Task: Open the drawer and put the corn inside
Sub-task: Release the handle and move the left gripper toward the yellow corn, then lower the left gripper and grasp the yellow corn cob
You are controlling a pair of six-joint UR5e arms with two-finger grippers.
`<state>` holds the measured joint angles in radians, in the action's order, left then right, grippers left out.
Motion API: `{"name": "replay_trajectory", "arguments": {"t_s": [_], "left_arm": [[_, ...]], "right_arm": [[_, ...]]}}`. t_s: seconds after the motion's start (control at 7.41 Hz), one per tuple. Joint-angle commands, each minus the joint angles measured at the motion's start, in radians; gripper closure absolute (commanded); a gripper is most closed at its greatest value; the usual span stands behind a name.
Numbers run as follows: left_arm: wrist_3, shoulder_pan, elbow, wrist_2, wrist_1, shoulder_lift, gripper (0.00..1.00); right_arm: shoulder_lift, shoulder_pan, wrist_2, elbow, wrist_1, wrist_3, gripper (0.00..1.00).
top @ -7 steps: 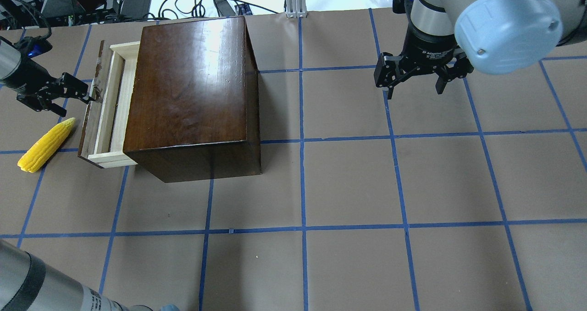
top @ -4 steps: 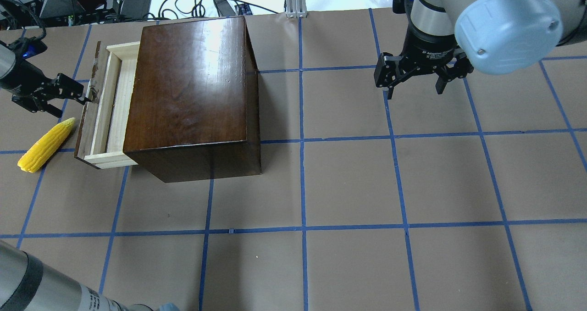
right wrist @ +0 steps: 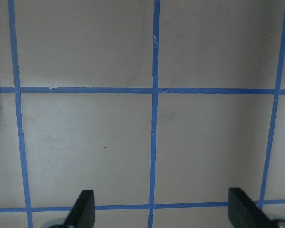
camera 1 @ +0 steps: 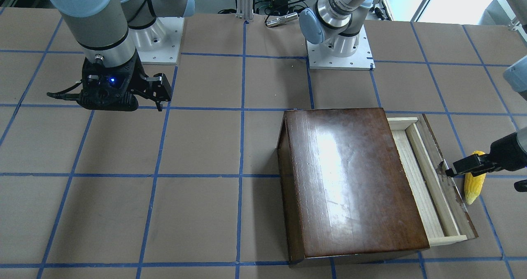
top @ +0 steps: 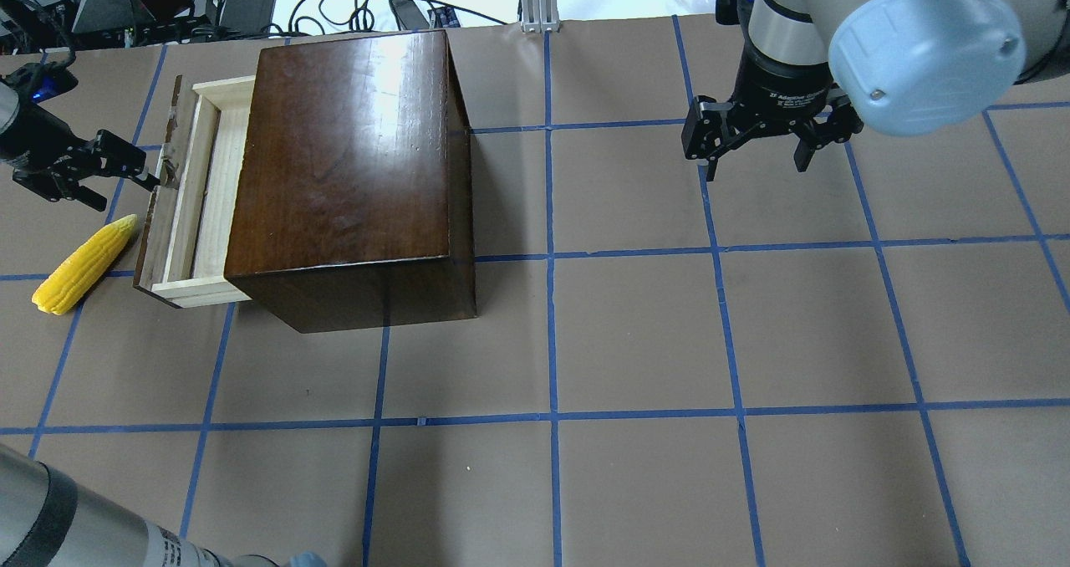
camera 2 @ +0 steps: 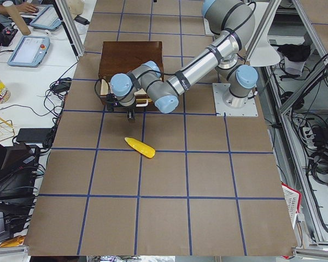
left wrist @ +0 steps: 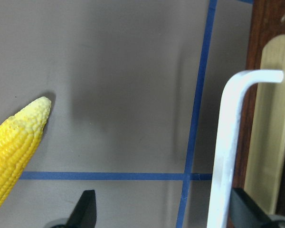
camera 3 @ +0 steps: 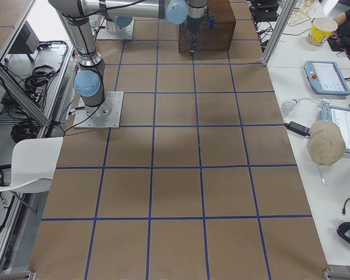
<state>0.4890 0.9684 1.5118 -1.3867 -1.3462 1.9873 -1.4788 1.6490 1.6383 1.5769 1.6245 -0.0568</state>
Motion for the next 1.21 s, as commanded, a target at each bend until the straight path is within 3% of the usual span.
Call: {"name": "replay_trajectory", "arguments": {"t_s": [0.0, 0.4, 0.81, 1.08], "left_arm": [[0.035, 0.000, -0.002, -0.087, -0.002, -0.024, 0.00], [0.266, -0.005, -0.038, -0.302, 0.009, -0.001, 0.00], [0.501, -0.078, -0.019, -0.311, 0.044, 0.063, 0.00], [0.555, -0.115, -0.015, -0.311, 0.137, 0.117, 0.00]], "right_arm": [[0.000, 0.000, 0.000, 0.000, 0.002, 0.000, 0.00], [0.000, 0.000, 0.000, 0.000, 0.000, 0.000, 0.00], [0.000, 0.000, 0.000, 0.000, 0.000, 0.000, 0.00], [0.000, 0.000, 0.000, 0.000, 0.000, 0.000, 0.00]]}}
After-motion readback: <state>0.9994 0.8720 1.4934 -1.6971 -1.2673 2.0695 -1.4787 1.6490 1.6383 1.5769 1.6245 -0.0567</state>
